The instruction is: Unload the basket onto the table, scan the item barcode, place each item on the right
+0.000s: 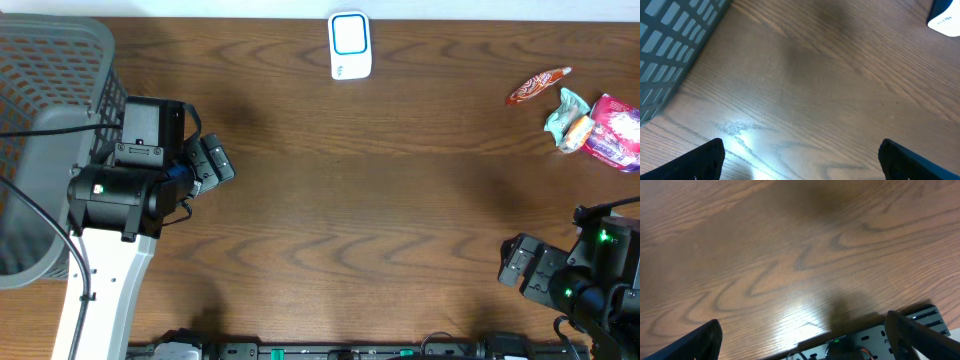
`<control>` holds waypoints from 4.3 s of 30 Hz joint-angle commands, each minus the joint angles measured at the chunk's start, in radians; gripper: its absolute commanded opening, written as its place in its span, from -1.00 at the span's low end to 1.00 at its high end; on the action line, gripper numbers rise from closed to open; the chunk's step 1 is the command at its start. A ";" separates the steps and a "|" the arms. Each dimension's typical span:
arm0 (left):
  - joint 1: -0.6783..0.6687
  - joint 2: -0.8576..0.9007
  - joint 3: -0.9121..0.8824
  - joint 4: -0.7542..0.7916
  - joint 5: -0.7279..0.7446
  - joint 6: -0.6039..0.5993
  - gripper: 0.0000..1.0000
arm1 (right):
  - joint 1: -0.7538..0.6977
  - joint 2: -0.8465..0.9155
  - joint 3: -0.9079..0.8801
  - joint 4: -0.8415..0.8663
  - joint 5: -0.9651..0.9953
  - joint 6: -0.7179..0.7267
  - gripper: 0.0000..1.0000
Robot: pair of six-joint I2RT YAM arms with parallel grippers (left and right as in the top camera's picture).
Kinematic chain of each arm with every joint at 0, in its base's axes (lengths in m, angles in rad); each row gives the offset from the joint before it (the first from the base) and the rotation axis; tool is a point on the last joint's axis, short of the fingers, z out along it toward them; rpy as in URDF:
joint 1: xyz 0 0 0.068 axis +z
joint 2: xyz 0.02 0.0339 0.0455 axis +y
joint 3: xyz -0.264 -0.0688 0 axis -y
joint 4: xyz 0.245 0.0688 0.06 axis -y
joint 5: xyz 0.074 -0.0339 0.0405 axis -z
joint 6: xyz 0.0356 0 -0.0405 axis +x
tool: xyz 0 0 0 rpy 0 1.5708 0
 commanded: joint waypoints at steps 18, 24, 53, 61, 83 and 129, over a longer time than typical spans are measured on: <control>0.004 -0.005 0.010 0.000 -0.013 -0.005 0.96 | 0.004 -0.009 -0.004 -0.003 0.002 0.009 0.99; 0.004 -0.005 0.010 0.000 -0.013 -0.005 0.96 | 0.004 -0.033 -0.004 0.052 0.043 -0.002 0.99; 0.004 -0.005 0.010 0.000 -0.013 -0.005 0.96 | 0.079 -0.589 -0.781 1.079 -0.369 -0.177 0.99; 0.004 -0.005 0.010 0.000 -0.013 -0.005 0.96 | 0.079 -0.734 -1.017 1.298 -0.394 -0.173 0.99; 0.004 -0.005 0.010 0.000 -0.013 -0.005 0.96 | 0.077 -0.791 -1.324 1.682 -0.253 -0.151 0.98; 0.004 -0.005 0.010 0.000 -0.013 -0.005 0.96 | 0.077 -0.791 -1.324 1.495 -0.069 -0.323 0.98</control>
